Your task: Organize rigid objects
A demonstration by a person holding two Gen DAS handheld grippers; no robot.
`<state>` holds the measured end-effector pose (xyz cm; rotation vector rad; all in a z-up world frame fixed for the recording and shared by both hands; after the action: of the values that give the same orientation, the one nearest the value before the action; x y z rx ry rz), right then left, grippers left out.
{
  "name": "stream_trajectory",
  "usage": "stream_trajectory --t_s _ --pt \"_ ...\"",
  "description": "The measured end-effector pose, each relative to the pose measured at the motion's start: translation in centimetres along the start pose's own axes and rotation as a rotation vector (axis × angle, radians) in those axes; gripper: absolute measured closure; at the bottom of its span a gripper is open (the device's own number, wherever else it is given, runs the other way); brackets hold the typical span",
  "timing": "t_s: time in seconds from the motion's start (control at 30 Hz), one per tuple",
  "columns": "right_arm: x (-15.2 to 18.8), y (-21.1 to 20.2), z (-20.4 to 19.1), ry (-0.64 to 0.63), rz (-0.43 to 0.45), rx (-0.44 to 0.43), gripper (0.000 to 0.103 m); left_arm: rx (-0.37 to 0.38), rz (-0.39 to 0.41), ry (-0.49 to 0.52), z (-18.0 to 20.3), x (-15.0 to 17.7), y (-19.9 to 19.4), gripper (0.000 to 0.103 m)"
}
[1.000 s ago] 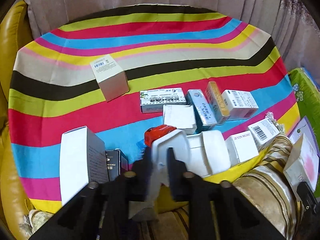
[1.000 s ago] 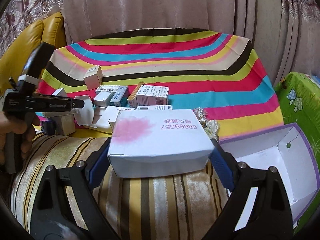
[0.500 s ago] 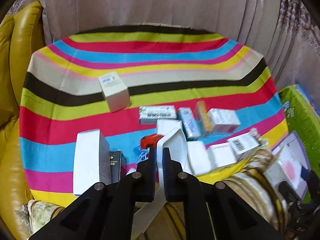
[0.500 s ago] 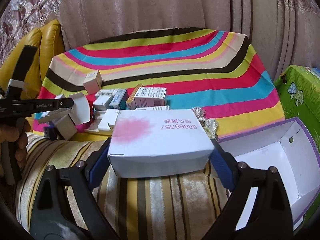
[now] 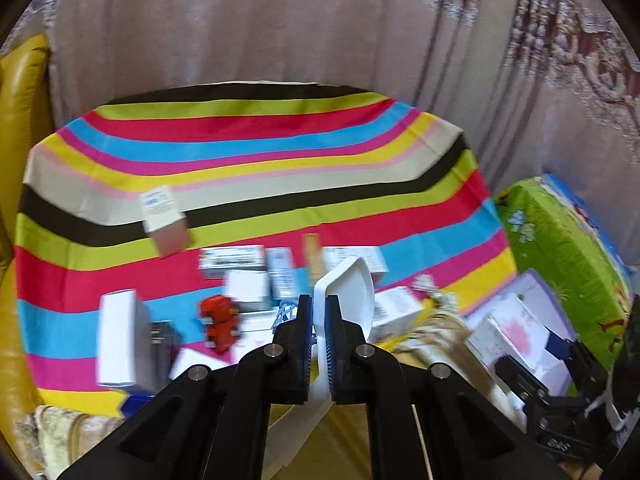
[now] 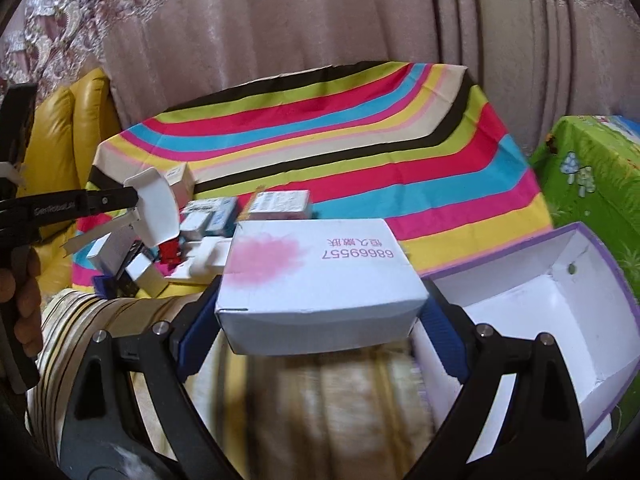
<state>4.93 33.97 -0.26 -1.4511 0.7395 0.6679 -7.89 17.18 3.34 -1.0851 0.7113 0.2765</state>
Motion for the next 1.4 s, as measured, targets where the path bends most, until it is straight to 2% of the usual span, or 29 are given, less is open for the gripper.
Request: stream_trajectory --t_s 0.17,0.37,0.53,0.67,0.8,0.97,1.4 --pt "0.7 -0.9 4.3 0.044 -0.026 0.088 0.010 0.097 -0.049 0.074 6.4 1.1 1.5 0.096" --pt "3.8 -1.5 11.7 0.119 -0.116 0.230 0.010 0.191 -0.140 0.182 14.9 3.4 4.6 0.096" --pt "6.6 -1.4 15.6 0.141 -0.194 0.318 0.010 0.217 -0.223 0.255 20.4 5.2 7.4 0.096" --pt "8.5 -0.6 17.9 0.134 -0.270 0.364 0.010 0.219 -0.326 0.268 23.4 7.5 10.6 0.097" --pt "9.8 -0.3 18.9 0.122 -0.309 0.397 0.010 0.212 -0.408 0.252 24.6 9.9 13.4 0.097" --pt "11.0 0.5 18.9 0.111 -0.347 0.387 0.010 0.180 -0.461 0.259 24.7 12.4 15.5 0.097" --pt "12.3 1.5 18.6 0.122 -0.373 0.357 0.010 0.162 -0.444 0.207 23.7 11.9 15.9 0.096"
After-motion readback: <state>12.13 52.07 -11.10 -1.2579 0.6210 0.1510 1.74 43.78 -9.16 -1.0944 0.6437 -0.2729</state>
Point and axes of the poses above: each gripper's, at about its wrist camera, not at the fingertips, and y roughly the way its jaws point, z to its right, x to its underside, the point moved 7 cm from there along y, roughly the way its jaws point, and after that the axes turned 9 degrees about -y, right-handed, at the moved point
